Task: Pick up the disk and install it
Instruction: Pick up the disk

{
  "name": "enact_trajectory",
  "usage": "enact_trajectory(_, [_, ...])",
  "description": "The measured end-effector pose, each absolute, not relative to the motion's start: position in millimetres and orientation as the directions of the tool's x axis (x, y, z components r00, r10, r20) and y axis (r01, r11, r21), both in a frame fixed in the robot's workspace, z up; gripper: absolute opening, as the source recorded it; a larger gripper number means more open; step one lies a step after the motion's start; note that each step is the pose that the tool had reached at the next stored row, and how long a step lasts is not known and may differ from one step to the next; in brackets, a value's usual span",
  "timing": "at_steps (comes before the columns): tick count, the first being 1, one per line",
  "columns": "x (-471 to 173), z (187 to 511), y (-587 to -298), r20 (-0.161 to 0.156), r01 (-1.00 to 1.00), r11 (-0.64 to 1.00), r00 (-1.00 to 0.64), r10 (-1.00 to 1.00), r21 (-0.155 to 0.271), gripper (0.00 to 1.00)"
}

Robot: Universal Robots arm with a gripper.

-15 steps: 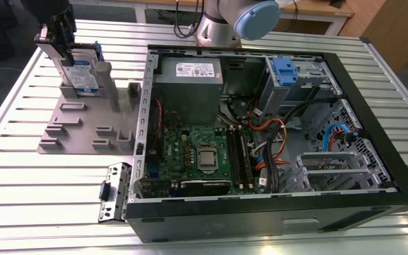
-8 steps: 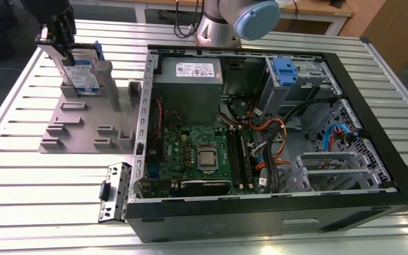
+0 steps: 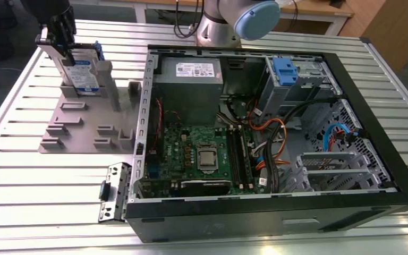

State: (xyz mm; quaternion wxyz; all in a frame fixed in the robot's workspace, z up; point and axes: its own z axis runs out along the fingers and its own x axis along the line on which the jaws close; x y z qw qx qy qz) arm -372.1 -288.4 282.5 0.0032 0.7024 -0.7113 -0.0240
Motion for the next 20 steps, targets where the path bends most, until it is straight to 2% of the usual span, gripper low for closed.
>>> enact_trajectory(20, [-372.1, 297.5, -288.4, -0.030, -0.999, 0.012, -0.013, -0.999, 0.038, 0.36])
